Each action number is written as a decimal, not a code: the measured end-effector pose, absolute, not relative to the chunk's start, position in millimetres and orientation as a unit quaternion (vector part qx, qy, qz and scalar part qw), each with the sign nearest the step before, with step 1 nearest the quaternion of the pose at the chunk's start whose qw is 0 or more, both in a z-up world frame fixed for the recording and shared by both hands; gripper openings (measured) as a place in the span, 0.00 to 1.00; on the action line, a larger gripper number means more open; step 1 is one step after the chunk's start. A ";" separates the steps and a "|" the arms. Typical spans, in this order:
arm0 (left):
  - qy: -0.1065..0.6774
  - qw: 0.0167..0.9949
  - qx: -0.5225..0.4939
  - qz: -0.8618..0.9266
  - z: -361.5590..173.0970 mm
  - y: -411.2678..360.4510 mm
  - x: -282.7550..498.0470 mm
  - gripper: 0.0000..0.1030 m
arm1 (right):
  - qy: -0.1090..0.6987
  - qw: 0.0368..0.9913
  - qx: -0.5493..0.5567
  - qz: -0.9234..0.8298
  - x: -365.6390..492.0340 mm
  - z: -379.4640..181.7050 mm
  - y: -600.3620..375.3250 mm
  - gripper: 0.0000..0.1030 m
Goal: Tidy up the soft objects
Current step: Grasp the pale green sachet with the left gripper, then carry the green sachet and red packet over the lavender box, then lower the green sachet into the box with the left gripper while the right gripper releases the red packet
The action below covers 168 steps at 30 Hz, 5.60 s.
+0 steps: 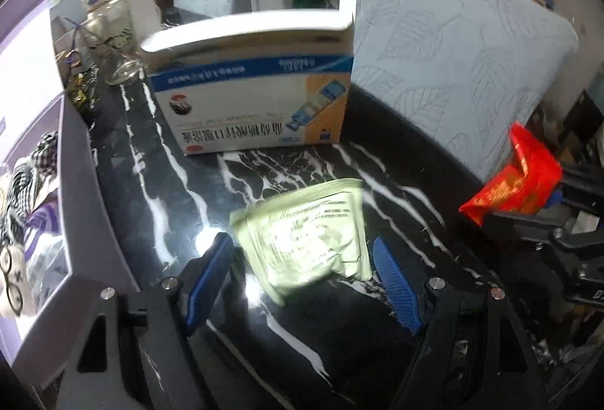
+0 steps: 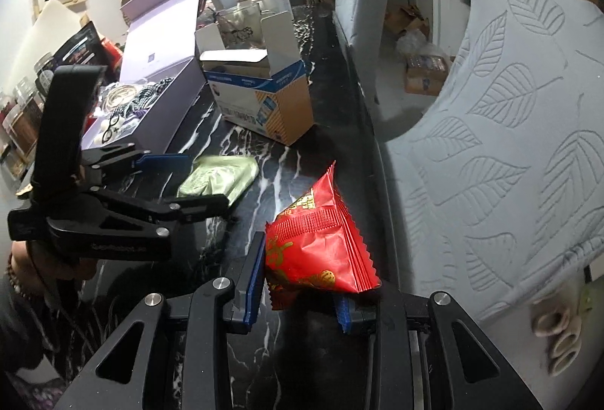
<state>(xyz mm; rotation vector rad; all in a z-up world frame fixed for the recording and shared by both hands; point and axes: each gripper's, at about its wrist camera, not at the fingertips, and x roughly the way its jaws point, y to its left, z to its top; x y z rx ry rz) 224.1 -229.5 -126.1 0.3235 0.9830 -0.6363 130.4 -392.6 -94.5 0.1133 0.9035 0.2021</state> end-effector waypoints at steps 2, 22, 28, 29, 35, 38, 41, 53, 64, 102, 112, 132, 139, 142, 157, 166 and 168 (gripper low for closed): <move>0.466 0.822 0.136 -0.299 -125.4 -226.7 228.3 0.74 | 0.437 0.892 0.057 0.098 131.3 -95.5 -392.1 0.30; 0.450 0.839 0.128 -0.278 -124.4 -235.2 232.5 0.52 | 0.437 0.892 0.073 0.093 127.8 -96.4 -395.3 0.30; 0.445 0.841 0.122 -0.281 -119.7 -224.9 209.7 0.50 | 0.433 0.893 0.074 0.095 125.0 -94.6 -389.8 0.30; 0.442 0.844 0.121 -0.280 -119.3 -219.2 205.0 0.50 | 0.433 0.893 0.075 0.097 123.7 -94.1 -388.1 0.30; 0.420 0.862 0.097 -0.266 -98.9 -178.1 168.9 0.50 | 0.429 0.892 0.080 0.118 111.6 -96.6 -365.1 0.30; 0.416 0.870 0.081 -0.252 -90.9 -152.2 153.7 0.50 | 0.432 0.887 0.087 0.137 105.1 -100.4 -345.7 0.30; 0.412 0.877 0.070 -0.238 -85.4 -127.5 136.8 0.50 | 0.432 0.884 0.089 0.155 97.4 -101.4 -325.7 0.30; 0.411 0.890 0.015 -0.195 -88.5 -40.5 98.9 0.50 | 0.433 0.874 0.080 0.206 71.2 -102.9 -248.3 0.30; 0.397 0.902 -0.013 -0.170 -86.0 6.0 84.7 0.50 | 0.431 0.868 0.066 0.238 69.4 -100.3 -200.2 0.30; 0.258 0.958 -0.038 -0.118 14.8 61.5 150.7 0.50 | 0.329 0.895 -0.003 0.301 147.4 0.6 -131.3 0.30; 0.230 0.967 -0.008 -0.105 45.7 57.0 192.0 0.50 | 0.306 0.904 -0.012 0.297 187.4 36.3 -125.0 0.30; 0.315 0.946 0.035 -0.066 -17.5 44.7 277.3 0.50 | 0.354 0.896 -0.017 0.269 280.0 4.9 -119.1 0.30; 0.359 0.931 0.035 -0.063 -47.6 41.7 295.5 0.50 | 0.384 0.886 -0.020 0.259 296.2 -18.0 -118.6 0.30; 0.373 0.925 0.038 -0.061 -57.6 41.4 301.5 0.50 | 0.396 0.882 -0.023 0.256 301.5 -27.0 -117.5 0.30; 0.448 0.891 0.040 -0.064 -97.4 36.3 319.6 0.50 | 0.445 0.861 -0.040 0.241 320.9 -66.5 -107.3 0.30; 0.459 0.884 0.048 -0.072 -105.9 26.7 321.7 0.50 | 0.463 0.857 -0.054 0.221 329.2 -84.5 -105.7 0.30; 0.459 0.884 0.045 -0.073 -105.7 27.1 321.8 0.50 | 0.462 0.857 -0.056 0.220 328.5 -83.1 -106.3 0.30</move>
